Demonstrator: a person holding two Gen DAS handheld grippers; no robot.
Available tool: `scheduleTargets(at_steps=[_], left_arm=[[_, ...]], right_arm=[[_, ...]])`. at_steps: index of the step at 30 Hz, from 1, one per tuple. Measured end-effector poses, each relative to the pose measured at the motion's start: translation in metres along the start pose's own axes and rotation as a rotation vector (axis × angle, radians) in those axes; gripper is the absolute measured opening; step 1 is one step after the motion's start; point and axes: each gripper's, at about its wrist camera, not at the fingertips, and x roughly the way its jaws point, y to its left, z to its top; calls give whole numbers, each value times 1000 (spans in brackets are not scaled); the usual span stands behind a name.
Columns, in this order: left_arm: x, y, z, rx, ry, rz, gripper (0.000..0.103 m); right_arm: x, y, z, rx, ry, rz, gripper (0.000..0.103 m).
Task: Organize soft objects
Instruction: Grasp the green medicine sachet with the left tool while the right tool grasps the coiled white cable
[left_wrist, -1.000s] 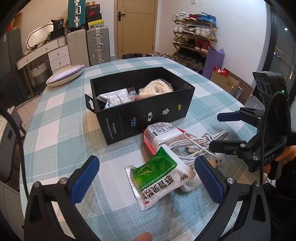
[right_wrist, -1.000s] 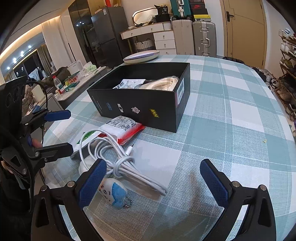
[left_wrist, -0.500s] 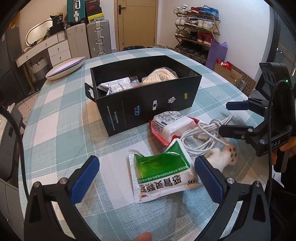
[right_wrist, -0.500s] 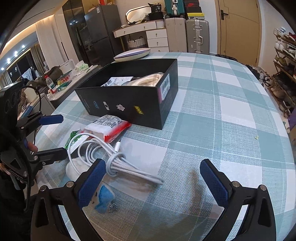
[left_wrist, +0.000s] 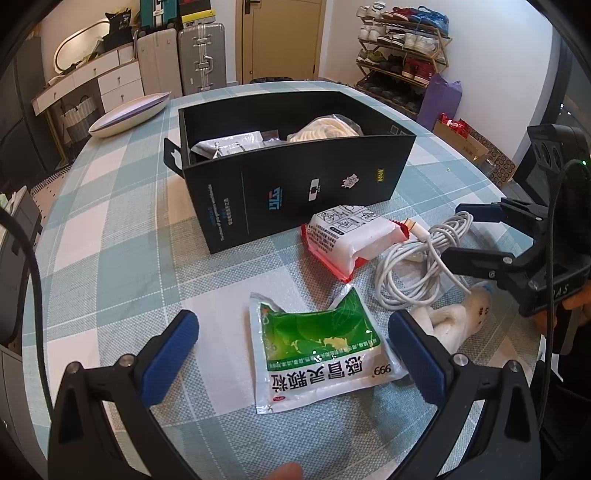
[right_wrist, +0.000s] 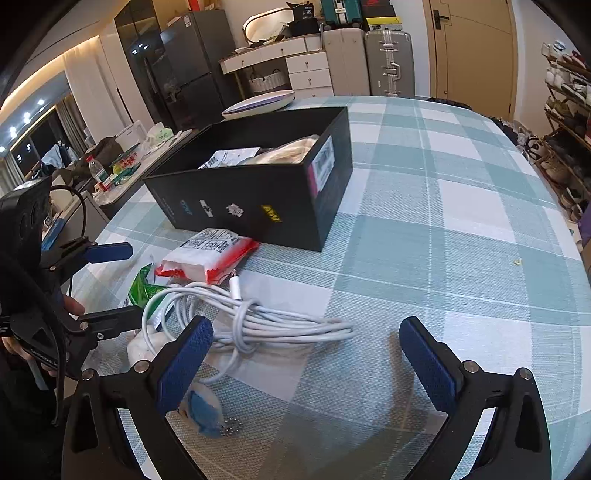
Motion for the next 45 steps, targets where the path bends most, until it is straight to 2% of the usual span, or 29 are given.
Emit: scheduleTargets(at_steps=[7, 14, 26, 29, 32, 34, 38, 40, 41, 42, 45], left_arm=[[8, 0, 0, -27, 13, 19, 103], [10, 4, -1, -7, 31, 98, 103], [12, 0, -4, 20, 52, 110, 103], [12, -1, -4, 27, 50, 115, 103], [11, -2, -4, 35, 45, 107, 101], [9, -3, -5, 43, 42, 96, 96], [7, -6, -5, 51, 34, 88, 93], [6, -6, -5, 45, 31, 57, 79], [5, -6, -6, 45, 27, 50, 76], [3, -7, -6, 52, 20, 47, 67], [1, -7, -6, 52, 14, 38, 58]], right_arm=[[4, 5, -1, 2, 2, -5, 102], [4, 4, -1, -1, 5, -7, 102], [6, 10, 0, -19, 4, -14, 102], [6, 10, 0, -18, -2, -11, 95], [4, 12, 1, -18, -7, 17, 84], [4, 12, 1, -19, -8, 10, 81], [4, 11, 1, -19, -10, 12, 81], [4, 10, 1, -18, -12, 14, 81], [4, 10, 2, -19, -14, 14, 80], [3, 10, 2, -19, -20, 16, 79], [-1, 9, 2, -21, -38, 23, 76]])
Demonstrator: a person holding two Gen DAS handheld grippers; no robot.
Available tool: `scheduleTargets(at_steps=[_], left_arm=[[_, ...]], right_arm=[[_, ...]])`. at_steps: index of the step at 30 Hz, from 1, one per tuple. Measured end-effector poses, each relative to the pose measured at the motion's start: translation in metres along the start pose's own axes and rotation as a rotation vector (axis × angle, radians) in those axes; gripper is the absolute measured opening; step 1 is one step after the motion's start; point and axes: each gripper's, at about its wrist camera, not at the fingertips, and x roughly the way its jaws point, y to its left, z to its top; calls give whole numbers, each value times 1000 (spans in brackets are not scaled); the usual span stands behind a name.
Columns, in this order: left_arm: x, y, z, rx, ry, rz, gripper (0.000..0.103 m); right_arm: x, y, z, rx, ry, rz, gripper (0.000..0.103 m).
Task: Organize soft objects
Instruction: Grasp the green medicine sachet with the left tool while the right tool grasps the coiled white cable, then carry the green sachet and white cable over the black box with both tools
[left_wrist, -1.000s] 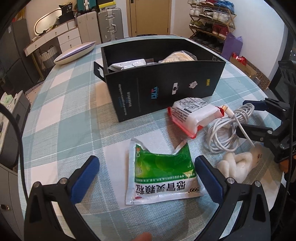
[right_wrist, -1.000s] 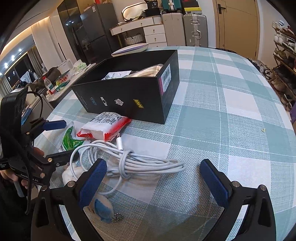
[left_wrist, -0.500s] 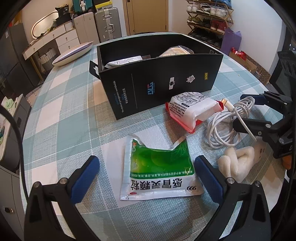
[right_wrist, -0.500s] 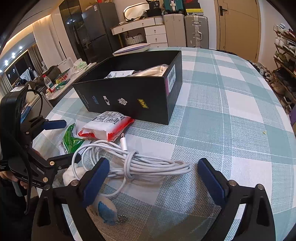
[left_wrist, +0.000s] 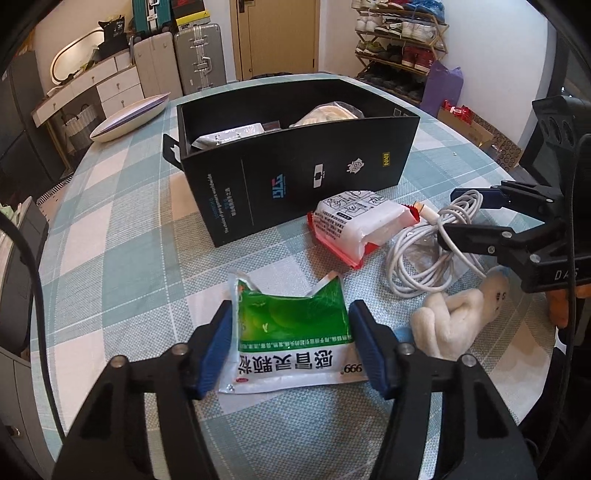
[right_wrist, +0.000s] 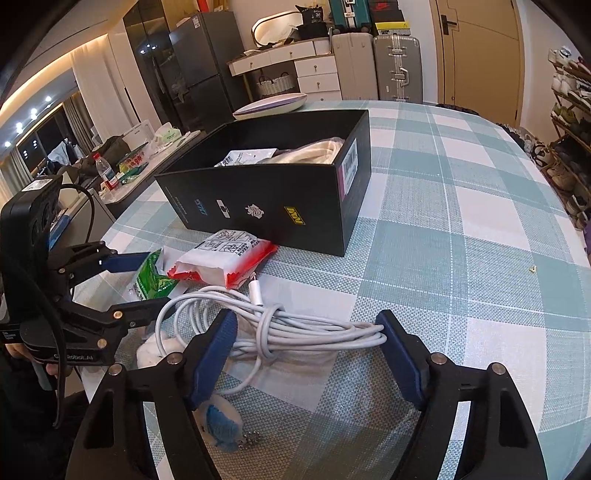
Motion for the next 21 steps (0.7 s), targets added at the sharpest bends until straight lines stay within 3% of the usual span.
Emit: scheduleTargets(at_steps=[4, 15, 21], left_arm=[[-2, 2, 0, -8, -7, -12, 51], [-2, 4, 1, -11, -9, -13, 50], [-5, 5, 1, -16, -18, -20, 50]], right_arm=[[-4, -2, 1, 2, -15, 19, 67], [1, -1, -1, 10, 5, 45, 68], [-5, 2, 0, -14, -21, 68, 63]])
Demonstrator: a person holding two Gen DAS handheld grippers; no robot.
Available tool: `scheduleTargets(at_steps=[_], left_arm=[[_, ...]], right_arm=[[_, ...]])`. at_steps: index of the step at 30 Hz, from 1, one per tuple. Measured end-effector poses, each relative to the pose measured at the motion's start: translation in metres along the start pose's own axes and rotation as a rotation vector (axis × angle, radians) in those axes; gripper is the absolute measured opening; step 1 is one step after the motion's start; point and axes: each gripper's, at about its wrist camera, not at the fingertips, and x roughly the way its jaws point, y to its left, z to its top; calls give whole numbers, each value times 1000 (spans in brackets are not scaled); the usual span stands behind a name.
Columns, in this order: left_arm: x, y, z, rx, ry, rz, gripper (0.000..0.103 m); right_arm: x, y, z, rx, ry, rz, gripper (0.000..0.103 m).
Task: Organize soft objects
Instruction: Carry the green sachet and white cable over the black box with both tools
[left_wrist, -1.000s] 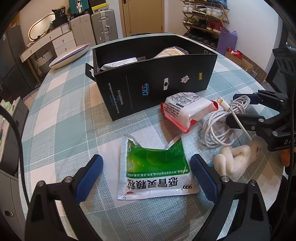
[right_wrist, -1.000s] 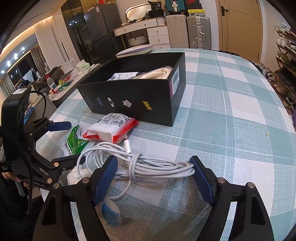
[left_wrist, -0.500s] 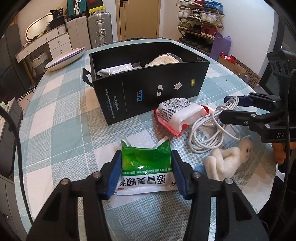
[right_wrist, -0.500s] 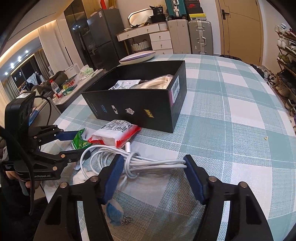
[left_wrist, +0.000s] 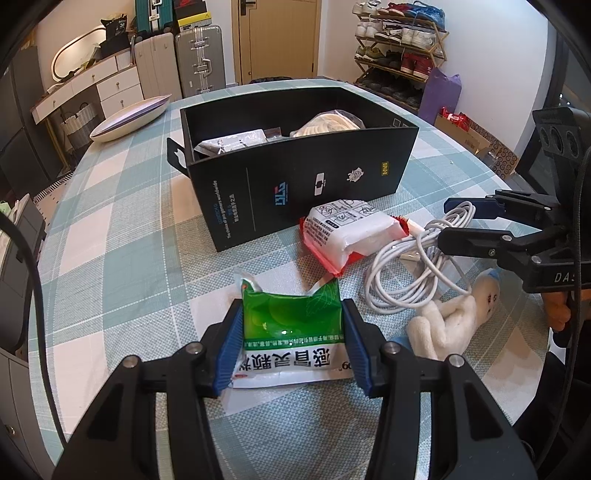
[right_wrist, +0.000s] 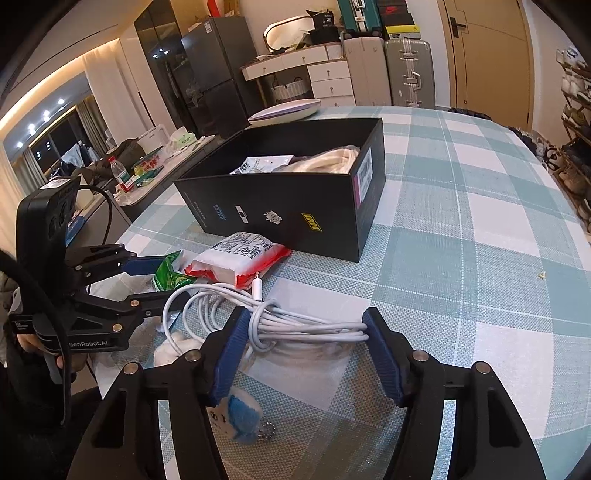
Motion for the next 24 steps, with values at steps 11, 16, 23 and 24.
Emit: scheduleTargets(at_steps=[11, 16, 23, 24], left_arm=[[-13, 10, 6, -30, -42, -14, 50], [-24, 12, 9, -39, -78, -21, 50], [-37, 14, 14, -57, -127, -25, 50], [-39, 14, 14, -61, -133, -25, 50]], right_arm=[[-13, -3, 3, 2, -35, 18, 63], [-22, -5, 6, 5, -63, 28, 63], [-36, -4, 11, 3, -112, 30, 63], [-38, -3, 12, 4, -117, 31, 63]])
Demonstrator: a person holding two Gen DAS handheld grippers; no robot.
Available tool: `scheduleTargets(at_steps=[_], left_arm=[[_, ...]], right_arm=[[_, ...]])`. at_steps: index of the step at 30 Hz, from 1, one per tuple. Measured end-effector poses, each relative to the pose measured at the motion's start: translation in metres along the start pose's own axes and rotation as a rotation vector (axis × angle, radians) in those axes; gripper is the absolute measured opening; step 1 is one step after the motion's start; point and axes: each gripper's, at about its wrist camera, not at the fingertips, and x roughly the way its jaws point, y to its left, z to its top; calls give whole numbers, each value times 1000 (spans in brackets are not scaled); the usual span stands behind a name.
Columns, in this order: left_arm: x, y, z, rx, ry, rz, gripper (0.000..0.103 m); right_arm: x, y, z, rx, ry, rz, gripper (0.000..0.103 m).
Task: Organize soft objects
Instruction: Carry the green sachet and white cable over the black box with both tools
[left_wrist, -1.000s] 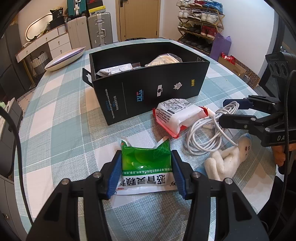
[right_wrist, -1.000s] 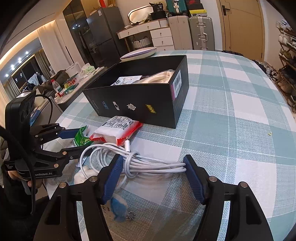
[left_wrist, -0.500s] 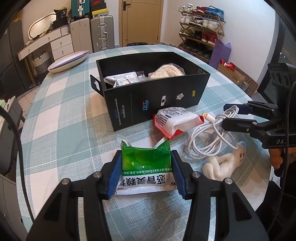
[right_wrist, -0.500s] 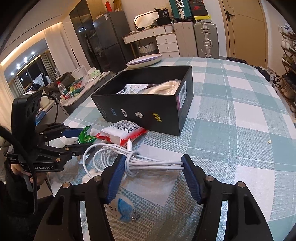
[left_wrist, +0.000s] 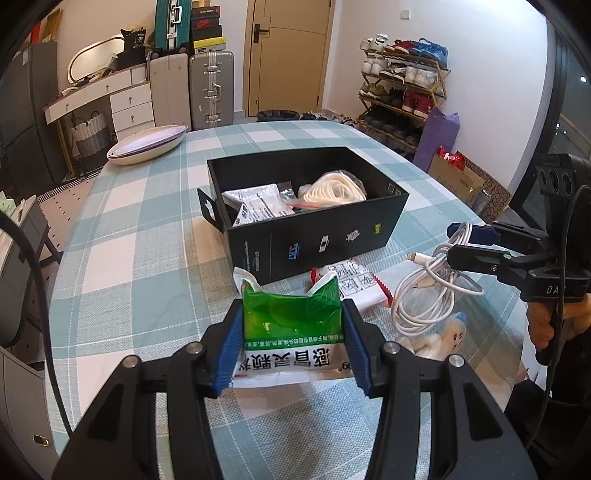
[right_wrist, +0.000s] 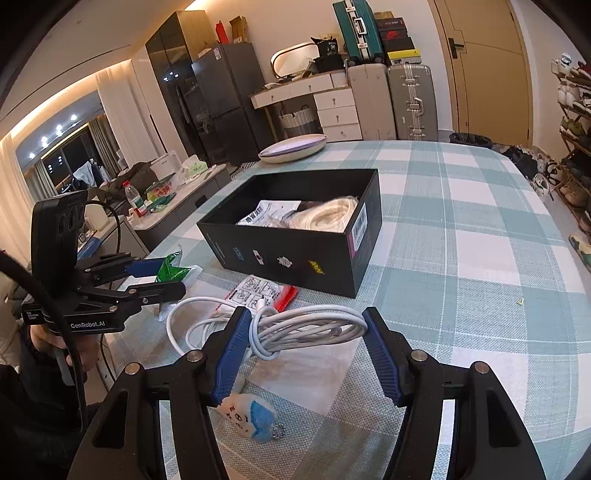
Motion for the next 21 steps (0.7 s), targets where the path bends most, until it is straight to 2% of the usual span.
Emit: scheduleTargets(at_steps=[21], left_arm=[[-10, 7, 19, -39, -76, 14, 50]], right_arm=[[-34, 3, 24, 41, -176, -16, 63]])
